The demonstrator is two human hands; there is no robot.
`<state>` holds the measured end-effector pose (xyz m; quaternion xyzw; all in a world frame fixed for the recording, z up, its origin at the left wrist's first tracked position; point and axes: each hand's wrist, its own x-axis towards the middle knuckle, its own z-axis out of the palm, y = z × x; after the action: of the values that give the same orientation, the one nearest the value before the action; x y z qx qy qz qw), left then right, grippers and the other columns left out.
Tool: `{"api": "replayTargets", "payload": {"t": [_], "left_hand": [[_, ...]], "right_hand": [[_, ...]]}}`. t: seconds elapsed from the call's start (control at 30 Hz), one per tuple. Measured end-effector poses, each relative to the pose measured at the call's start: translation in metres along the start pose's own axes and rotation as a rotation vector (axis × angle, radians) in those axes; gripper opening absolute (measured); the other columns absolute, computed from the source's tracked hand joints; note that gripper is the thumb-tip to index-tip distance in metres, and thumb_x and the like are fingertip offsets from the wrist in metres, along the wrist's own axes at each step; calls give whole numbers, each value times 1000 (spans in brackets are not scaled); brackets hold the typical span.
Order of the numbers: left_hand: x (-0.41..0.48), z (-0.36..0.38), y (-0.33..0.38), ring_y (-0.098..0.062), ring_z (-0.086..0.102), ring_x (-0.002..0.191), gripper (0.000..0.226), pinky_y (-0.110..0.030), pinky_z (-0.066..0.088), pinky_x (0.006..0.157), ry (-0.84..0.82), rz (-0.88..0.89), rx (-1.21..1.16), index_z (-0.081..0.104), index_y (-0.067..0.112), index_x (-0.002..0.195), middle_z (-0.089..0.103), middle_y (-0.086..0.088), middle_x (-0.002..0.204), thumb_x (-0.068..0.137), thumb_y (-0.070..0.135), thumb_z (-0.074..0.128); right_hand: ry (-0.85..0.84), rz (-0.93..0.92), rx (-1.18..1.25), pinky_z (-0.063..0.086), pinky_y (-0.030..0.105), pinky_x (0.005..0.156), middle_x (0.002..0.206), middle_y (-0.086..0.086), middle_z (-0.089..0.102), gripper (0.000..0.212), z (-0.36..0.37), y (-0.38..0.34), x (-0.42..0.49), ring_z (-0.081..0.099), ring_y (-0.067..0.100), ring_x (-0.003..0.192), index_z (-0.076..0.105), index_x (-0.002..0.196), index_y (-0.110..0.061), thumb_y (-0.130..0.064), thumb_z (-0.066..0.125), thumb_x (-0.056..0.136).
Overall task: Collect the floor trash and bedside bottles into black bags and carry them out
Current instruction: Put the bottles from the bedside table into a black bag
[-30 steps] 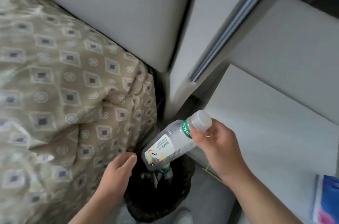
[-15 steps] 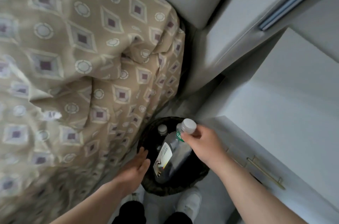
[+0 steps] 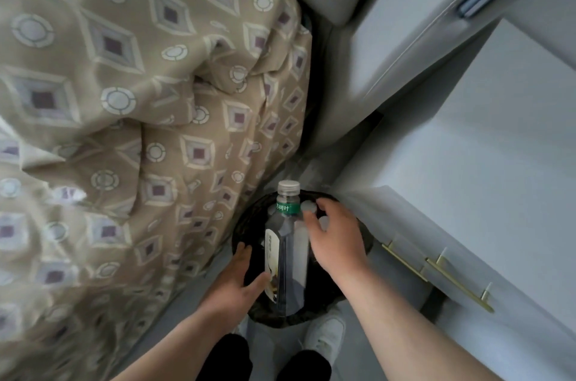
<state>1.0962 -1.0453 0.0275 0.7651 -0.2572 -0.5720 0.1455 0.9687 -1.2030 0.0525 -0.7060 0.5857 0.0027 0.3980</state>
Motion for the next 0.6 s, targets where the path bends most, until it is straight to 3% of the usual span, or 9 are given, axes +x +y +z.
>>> {"api": "replayTargets", "payload": {"t": [0.1, 0.17, 0.23, 0.33, 0.4, 0.5, 0.6], "left_hand": [[1, 4, 3, -5, 10, 144, 85, -25, 18, 112, 45, -23, -41, 13, 30, 151, -3, 18, 157, 83, 56, 57], [6, 6, 4, -7, 14, 144, 94, -28, 21, 112, 102, -27, -61, 14, 33, 150, 0, 17, 158, 75, 60, 64], [13, 6, 6, -8, 28, 139, 101, -34, 30, 112, 134, -27, -121, 19, 40, 146, 19, 16, 155, 63, 67, 69], [24, 4, 12, -9, 50, 123, 87, -37, 43, 103, 172, -7, -288, 36, 37, 138, 50, 14, 135, 63, 51, 78], [29, 1, 17, -10, 54, 118, 72, -35, 44, 100, 157, -5, -327, 44, 30, 134, 56, 11, 128, 71, 42, 77], [33, -3, 25, -11, 55, 111, 54, -28, 42, 92, 133, -32, -353, 51, 26, 128, 59, 11, 119, 80, 38, 71], [31, -5, 28, -12, 58, 109, 56, -30, 45, 93, 126, -73, -372, 53, 27, 127, 61, 12, 117, 77, 42, 73]], "right_hand": [[185, 71, 94, 47, 30, 88, 102, -5, 63, 18, -11, 30, -29, 59, 17, 102, 64, 104, -19, -29, 58, 90], [211, 245, 196, 47, 30, 80, 98, -4, 63, 9, -11, 54, -37, 62, 19, 97, 59, 97, -25, -28, 60, 89], [128, 336, 238, 46, 29, 81, 103, -6, 62, 21, -11, 72, -36, 61, 17, 100, 57, 105, -27, -36, 62, 86], [-44, 431, 510, 45, 29, 90, 114, -10, 62, 38, -10, 76, -24, 58, 11, 105, 54, 120, -32, -45, 64, 85], [-129, 515, 674, 44, 33, 97, 123, -9, 62, 51, -5, 76, -12, 57, 14, 111, 55, 127, -30, -54, 62, 83], [-176, 609, 728, 40, 38, 105, 126, -7, 60, 63, 1, 72, 0, 55, 18, 117, 54, 131, -29, -63, 59, 79], [-166, 600, 743, 43, 30, 89, 118, -5, 61, 58, -1, 69, -2, 56, 16, 104, 54, 131, -23, -58, 57, 85]]}}
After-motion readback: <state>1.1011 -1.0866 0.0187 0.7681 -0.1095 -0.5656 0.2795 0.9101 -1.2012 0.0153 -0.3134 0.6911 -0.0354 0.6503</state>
